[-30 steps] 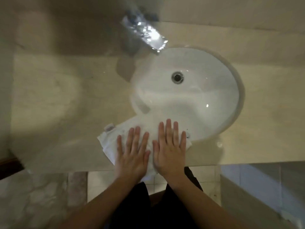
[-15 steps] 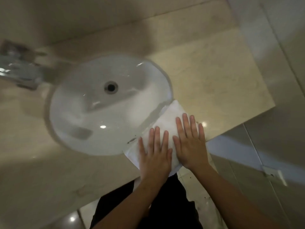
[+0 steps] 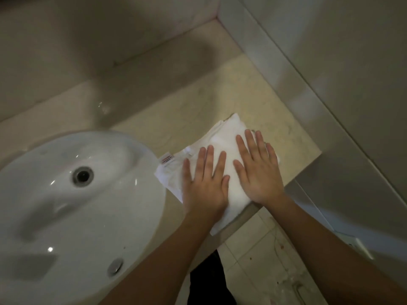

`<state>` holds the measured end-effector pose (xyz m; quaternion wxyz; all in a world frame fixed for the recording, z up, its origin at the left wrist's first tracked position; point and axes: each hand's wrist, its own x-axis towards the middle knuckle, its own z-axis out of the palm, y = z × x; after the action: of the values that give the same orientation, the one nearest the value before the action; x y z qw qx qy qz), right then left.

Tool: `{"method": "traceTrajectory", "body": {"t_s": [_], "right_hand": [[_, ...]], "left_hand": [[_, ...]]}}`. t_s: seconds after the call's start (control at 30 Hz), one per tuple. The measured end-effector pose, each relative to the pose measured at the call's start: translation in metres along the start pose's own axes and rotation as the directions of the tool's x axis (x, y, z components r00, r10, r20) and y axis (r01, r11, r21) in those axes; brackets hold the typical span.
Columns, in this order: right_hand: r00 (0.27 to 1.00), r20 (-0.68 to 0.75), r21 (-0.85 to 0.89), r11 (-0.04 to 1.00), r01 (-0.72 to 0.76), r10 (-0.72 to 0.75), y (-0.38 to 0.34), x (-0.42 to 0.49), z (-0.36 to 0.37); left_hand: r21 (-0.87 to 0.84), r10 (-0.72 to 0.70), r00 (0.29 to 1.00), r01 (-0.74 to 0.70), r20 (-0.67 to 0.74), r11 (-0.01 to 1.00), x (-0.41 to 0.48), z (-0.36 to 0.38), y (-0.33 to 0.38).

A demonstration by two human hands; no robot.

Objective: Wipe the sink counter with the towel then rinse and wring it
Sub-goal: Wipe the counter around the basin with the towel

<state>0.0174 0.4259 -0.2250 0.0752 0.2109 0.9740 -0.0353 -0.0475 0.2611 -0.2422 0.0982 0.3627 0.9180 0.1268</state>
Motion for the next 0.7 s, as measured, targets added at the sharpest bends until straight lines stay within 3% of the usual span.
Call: {"method": "traceTrajectory", "body": {"t_s": [0.23, 0.4, 0.7], "right_hand": [[0.999, -0.04, -0.02, 0.999, -0.036, 0.035, 0.039, 0.064, -0.012], [0.995, -0.075, -0.068, 0.996, 0.059, -0.064, 0.057, 0.124, -0.02], [0.982, -0.148, 0.002, 0.993, 0.119, -0.117, 0.026, 0.26, -0.039]], "left_hand": [[0.03, 0.082, 0.995, -0.08, -0.06, 0.996, 0.084, 0.002, 0.013], [0.027, 0.061, 0.995, -0.059, -0.082, 0.998, 0.139, -0.002, 0.014], [0.096, 0.034, 0.982, -0.017, -0.187, 0.995, 0.254, -0.03, -0.048]]}}
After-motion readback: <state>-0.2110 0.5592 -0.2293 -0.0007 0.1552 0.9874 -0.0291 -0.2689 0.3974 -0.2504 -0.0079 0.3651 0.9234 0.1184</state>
